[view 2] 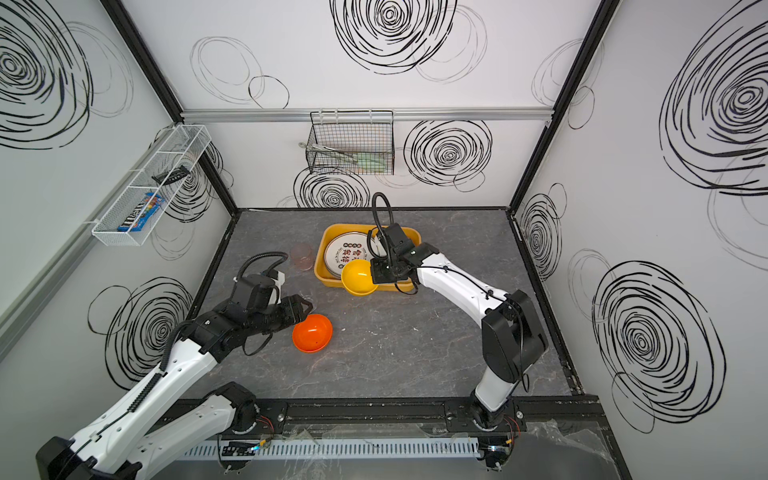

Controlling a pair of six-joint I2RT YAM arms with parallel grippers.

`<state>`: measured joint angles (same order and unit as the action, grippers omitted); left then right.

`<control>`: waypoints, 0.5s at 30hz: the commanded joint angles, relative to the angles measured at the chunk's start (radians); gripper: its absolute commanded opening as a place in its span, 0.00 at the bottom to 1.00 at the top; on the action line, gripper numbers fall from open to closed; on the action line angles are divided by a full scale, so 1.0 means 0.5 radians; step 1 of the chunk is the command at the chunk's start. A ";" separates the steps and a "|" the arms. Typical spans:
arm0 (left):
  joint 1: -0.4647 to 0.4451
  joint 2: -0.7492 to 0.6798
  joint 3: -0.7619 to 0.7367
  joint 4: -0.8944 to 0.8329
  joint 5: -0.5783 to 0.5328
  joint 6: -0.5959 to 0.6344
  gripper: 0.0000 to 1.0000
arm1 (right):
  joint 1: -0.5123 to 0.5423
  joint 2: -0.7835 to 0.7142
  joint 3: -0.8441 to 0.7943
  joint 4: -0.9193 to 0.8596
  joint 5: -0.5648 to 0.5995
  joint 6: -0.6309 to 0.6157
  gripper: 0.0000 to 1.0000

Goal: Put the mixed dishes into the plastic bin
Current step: 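Carry the yellow bowl into the bin with the right gripper while the left releases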

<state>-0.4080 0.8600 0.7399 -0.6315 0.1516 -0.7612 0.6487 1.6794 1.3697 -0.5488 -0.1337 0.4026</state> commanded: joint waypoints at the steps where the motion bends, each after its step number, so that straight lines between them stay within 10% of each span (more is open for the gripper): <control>1: 0.081 -0.043 -0.054 0.067 0.131 0.040 0.61 | -0.088 0.041 0.115 -0.118 0.082 -0.047 0.11; 15: 0.204 -0.076 -0.141 0.083 0.254 0.065 0.62 | -0.391 0.364 0.466 -0.214 0.225 -0.026 0.10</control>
<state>-0.3187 0.8341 0.6838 -0.6239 0.2550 -0.7429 0.4706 1.8446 1.5459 -0.6365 -0.0422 0.3912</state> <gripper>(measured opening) 0.617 0.107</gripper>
